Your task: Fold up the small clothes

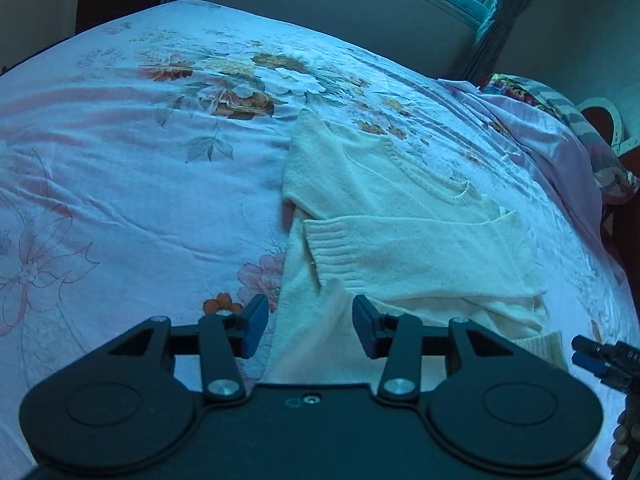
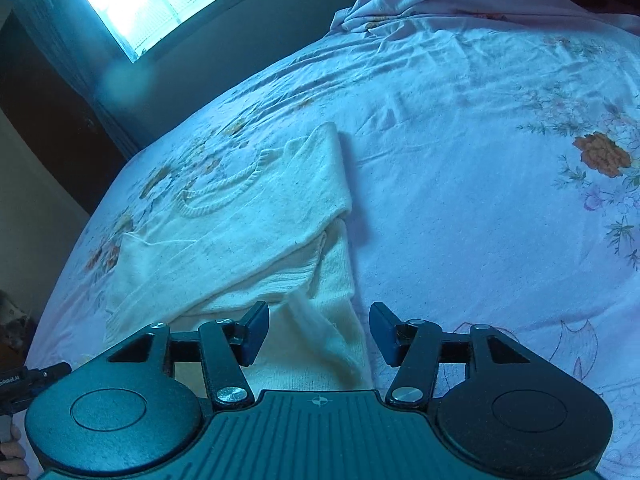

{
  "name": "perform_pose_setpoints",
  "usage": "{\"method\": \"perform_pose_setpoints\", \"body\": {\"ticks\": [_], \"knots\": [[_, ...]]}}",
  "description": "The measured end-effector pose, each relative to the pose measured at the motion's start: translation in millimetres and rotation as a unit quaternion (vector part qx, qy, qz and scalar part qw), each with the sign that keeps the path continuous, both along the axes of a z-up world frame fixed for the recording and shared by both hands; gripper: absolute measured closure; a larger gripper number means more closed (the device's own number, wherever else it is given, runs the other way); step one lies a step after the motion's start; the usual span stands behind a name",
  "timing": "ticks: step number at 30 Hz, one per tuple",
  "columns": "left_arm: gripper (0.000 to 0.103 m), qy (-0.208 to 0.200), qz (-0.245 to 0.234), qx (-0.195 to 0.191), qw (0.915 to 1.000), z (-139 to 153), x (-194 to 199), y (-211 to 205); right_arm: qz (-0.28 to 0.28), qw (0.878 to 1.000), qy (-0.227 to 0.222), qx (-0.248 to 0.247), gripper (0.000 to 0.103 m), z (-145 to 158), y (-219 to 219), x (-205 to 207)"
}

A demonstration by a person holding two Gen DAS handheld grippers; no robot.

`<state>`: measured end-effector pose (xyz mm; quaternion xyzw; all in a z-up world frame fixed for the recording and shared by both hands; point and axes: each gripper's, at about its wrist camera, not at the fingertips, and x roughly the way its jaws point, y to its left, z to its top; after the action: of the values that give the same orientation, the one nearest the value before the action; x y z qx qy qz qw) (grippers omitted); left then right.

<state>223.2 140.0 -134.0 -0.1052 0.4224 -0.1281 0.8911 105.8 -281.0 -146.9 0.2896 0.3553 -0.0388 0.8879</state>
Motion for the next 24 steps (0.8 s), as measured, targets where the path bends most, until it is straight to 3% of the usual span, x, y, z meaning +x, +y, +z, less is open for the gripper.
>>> {"method": "perform_pose_setpoints", "body": {"ticks": [8,11,13,14,16,19,22,24], "knots": [[0.061,-0.025,-0.060,0.072,0.9953,-15,-10,-26,0.059,0.994,0.006,-0.091,0.048,-3,27,-8],[0.072,-0.026,-0.075,0.080,0.9936,-21,-6,-32,0.076,0.990,0.001,-0.116,0.048,-6,33,-4],[0.092,-0.025,-0.084,0.090,0.9921,-26,-3,-36,0.078,0.989,0.002,-0.125,0.049,-9,34,3],[0.095,-0.022,-0.086,0.092,0.9918,-28,-2,-36,0.082,0.989,0.001,-0.122,0.062,-10,33,6],[0.098,-0.024,-0.087,0.095,0.9914,-29,-2,-35,0.096,0.989,0.013,-0.115,0.075,-16,30,17],[0.101,-0.029,-0.090,0.098,0.9907,-28,-3,-35,0.111,0.987,0.025,-0.118,0.076,-23,30,25],[0.101,-0.033,-0.096,0.087,0.9910,-26,-6,-33,0.134,0.983,0.022,-0.121,0.096,-23,33,23],[0.101,-0.030,-0.096,0.095,0.9904,-30,-4,-35,0.140,0.983,0.022,-0.120,0.096,-26,33,24]]}}
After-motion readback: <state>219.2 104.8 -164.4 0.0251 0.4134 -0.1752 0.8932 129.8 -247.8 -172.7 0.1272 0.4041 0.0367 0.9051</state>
